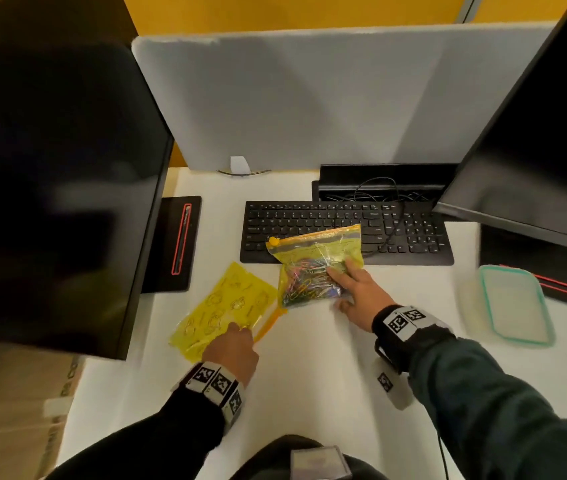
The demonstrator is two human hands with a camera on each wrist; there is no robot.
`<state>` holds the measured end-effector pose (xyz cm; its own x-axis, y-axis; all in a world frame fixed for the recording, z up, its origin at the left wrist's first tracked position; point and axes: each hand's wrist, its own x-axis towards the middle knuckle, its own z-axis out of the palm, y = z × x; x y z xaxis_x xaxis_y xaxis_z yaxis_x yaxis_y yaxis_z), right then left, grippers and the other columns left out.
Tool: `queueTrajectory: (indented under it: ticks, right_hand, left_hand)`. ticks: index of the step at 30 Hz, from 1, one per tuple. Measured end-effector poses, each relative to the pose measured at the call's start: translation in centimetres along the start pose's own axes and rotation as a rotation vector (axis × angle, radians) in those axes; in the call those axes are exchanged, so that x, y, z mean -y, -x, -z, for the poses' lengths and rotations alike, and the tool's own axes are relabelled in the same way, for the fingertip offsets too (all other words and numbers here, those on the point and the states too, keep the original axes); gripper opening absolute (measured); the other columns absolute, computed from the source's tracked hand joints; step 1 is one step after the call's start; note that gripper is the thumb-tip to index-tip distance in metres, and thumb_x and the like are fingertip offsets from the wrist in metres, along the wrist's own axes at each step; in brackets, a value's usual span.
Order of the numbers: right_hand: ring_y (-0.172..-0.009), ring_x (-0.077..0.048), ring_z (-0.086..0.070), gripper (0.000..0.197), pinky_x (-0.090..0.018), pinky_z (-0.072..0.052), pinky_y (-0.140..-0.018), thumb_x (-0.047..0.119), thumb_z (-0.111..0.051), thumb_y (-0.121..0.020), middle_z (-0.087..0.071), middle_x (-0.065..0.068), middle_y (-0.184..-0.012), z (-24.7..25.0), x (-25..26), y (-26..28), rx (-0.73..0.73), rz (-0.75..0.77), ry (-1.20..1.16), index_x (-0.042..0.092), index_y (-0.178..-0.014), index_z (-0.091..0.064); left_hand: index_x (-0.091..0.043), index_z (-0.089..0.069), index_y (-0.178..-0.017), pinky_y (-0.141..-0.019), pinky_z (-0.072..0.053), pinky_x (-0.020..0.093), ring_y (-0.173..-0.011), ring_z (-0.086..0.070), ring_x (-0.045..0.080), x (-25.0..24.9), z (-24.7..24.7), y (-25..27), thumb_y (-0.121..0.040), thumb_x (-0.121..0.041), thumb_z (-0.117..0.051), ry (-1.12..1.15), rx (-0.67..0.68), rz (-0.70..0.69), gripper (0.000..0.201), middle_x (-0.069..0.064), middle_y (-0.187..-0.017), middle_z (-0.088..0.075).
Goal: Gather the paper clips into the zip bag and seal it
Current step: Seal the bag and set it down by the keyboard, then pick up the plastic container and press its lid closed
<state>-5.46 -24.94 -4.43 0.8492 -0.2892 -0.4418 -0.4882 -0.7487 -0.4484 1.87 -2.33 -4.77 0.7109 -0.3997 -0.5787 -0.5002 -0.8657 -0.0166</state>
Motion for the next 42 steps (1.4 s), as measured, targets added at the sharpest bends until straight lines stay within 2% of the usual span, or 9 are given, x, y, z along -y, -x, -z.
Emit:
queueTrajectory:
  ticks: [3, 7, 12, 16, 21, 24, 30, 35, 42]
  right_hand:
    - [-0.138, -0.026, -0.032, 0.061, -0.038, -0.027, -0.112, 0.020, -0.055, -0.091, -0.013, -0.003, -0.157, 2.0, -0.5, 1.3, -0.088, -0.044, -0.123, 0.034, -0.143, -0.027]
    - [-0.141, -0.032, -0.021, 0.064, -0.057, -0.021, -0.113, 0.034, -0.056, -0.088, -0.018, -0.007, -0.156, 5.6, -5.8, 4.8, -0.481, -0.405, 0.061, 0.031, -0.143, -0.024]
    - [-0.141, -0.043, -0.008, 0.071, -0.067, -0.012, -0.109, 0.052, -0.050, -0.086, -0.007, -0.009, -0.157, 6.2, -11.5, 9.1, -0.408, -0.904, 0.002, 0.031, -0.144, -0.016]
    - [-0.132, -0.046, -0.023, 0.069, -0.057, -0.028, -0.107, 0.051, -0.045, -0.089, -0.005, -0.007, -0.156, 4.5, -11.3, 10.5, -0.394, -0.813, -0.214, 0.033, -0.146, -0.010]
    - [-0.130, -0.039, -0.031, 0.067, -0.044, -0.034, -0.106, 0.048, -0.050, -0.088, -0.011, -0.005, -0.155, 2.3, -6.0, 10.9, -0.313, -0.558, -0.172, 0.036, -0.145, -0.017]
    - [-0.117, -0.032, -0.049, 0.057, -0.037, -0.042, -0.096, 0.036, -0.055, -0.088, -0.037, -0.010, -0.137, 0.5, -3.1, 10.9, -0.272, -0.430, -0.208, 0.036, -0.139, -0.030]
    - [-0.099, -0.029, -0.056, 0.068, -0.037, -0.048, -0.088, 0.008, -0.067, -0.078, -0.053, -0.007, -0.106, -0.7, -1.7, 10.3, -0.315, -0.430, -0.653, 0.029, -0.130, -0.028]
    - [-0.094, -0.027, -0.058, 0.063, -0.040, -0.054, -0.076, 0.003, -0.070, -0.077, -0.055, -0.014, -0.107, -1.1, -2.9, 9.4, -0.206, -0.529, -1.016, 0.016, -0.128, -0.035]
    - [-0.091, -0.027, -0.064, 0.043, -0.030, -0.053, -0.058, 0.005, -0.072, -0.074, -0.061, -0.015, -0.108, -2.1, -3.4, 9.1, -0.068, -0.545, -1.174, 0.003, -0.110, -0.047]
  left_hand:
    - [-0.013, -0.049, -0.116, -0.089, -0.042, 0.032, -0.114, -0.052, 0.025, 1.1, -0.4, 1.2, -0.090, -0.021, -0.041, -0.020, 0.050, -0.048, 0.029, 0.006, -0.128, -0.048]
    - [-0.014, -0.049, -0.113, -0.082, -0.044, 0.034, -0.106, -0.053, 0.027, 1.2, -1.5, 3.1, -0.090, -0.023, -0.042, -0.066, 0.133, -0.131, 0.026, 0.009, -0.127, -0.039]
    - [-0.014, -0.054, -0.104, -0.075, -0.042, 0.031, -0.100, -0.052, 0.028, -3.1, -1.7, 3.4, -0.089, -0.022, -0.042, -0.029, 0.106, -0.464, 0.021, 0.007, -0.125, -0.038]
    - [-0.014, -0.052, -0.099, -0.074, -0.044, 0.033, -0.092, -0.055, 0.028, -6.6, 0.1, 3.2, -0.087, -0.018, -0.043, 0.088, 0.061, -0.607, 0.015, 0.007, -0.113, -0.052]
    - [-0.031, -0.039, -0.127, -0.076, -0.042, 0.029, -0.092, -0.058, 0.027, -8.9, 2.8, 2.5, -0.089, -0.009, -0.042, 0.428, -0.136, -0.576, 0.044, 0.007, -0.107, -0.060]
    - [-0.020, -0.063, -0.100, -0.071, -0.035, 0.018, -0.089, -0.058, 0.024, -9.7, 2.8, 0.9, -0.089, -0.001, -0.043, 0.701, -0.231, -0.512, 0.030, 0.006, -0.101, -0.061]
    - [-0.012, -0.068, -0.087, -0.093, -0.044, 0.037, -0.097, -0.058, 0.026, -10.3, 2.4, -1.2, -0.083, -0.037, -0.051, 1.011, 0.131, -0.236, 0.031, 0.010, -0.103, -0.066]
    - [-0.018, -0.047, -0.057, -0.069, -0.039, 0.031, -0.068, -0.050, 0.020, -10.5, 2.2, -1.8, -0.077, -0.051, -0.061, 0.962, 0.062, -0.216, 0.041, 0.001, -0.065, -0.053]
    - [-0.021, -0.062, -0.071, -0.082, -0.052, 0.040, -0.080, -0.063, 0.021, -10.1, 0.5, -1.8, -0.070, -0.044, -0.070, 1.178, 0.162, -0.260, 0.025, 0.006, -0.086, -0.068]
